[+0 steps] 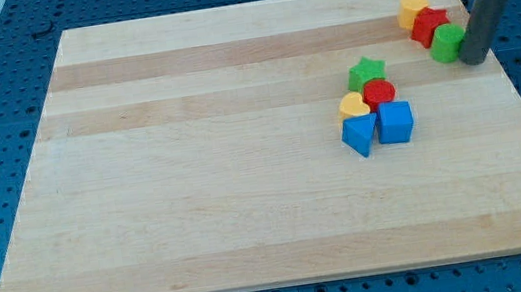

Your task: Slide green circle towards green star

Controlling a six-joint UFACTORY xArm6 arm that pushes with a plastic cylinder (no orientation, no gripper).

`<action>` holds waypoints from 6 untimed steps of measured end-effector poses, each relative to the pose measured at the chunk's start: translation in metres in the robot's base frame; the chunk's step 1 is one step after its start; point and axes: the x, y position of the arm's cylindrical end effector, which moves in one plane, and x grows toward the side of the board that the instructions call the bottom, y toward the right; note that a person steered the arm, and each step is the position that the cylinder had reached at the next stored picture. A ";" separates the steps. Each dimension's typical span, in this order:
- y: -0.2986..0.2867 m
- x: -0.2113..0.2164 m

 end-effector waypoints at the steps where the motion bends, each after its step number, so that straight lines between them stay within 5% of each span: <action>1: 0.014 -0.001; 3: 0.015 -0.023; 6: -0.130 -0.009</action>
